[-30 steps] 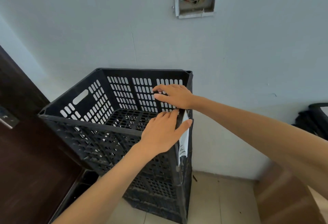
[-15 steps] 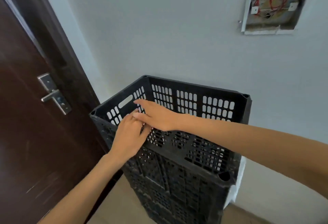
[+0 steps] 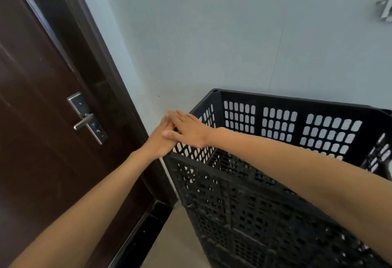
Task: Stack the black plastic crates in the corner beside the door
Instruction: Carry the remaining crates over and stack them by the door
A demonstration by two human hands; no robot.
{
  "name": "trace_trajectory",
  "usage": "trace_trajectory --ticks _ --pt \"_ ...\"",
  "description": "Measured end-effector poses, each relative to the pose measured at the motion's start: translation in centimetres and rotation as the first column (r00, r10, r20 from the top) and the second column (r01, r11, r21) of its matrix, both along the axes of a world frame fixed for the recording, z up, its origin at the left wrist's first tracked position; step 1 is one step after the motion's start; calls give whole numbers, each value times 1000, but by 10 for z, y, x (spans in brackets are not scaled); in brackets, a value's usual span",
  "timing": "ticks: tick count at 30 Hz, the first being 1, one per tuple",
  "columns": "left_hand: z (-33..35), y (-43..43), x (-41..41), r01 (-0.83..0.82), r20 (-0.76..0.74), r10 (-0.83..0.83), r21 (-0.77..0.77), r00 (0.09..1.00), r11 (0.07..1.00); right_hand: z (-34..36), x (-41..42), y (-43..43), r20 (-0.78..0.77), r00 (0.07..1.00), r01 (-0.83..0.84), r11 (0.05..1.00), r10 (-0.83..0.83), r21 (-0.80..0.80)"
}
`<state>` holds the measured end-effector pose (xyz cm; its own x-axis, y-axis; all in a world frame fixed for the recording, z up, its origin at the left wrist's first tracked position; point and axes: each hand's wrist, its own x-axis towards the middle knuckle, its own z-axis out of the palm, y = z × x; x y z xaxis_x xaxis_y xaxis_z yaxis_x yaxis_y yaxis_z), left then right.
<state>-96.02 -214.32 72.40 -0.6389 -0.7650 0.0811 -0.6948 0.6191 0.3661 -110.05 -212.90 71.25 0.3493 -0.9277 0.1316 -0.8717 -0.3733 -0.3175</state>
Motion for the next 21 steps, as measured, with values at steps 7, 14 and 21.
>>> trace_trajectory --ticks 7,14,21 --pt "-29 -30 -3 -15 -28 16 33 999 999 -26 -25 -36 115 990 68 995 -76 70" --pt "-30 -35 -5 -19 78 18 16 997 1000 -20 -28 -38 74 994 69 993 -77 98" --pt "-22 -49 -8 -8 268 19 -43 963 999 -4 -54 -50 -36 988 154 986 -152 57"
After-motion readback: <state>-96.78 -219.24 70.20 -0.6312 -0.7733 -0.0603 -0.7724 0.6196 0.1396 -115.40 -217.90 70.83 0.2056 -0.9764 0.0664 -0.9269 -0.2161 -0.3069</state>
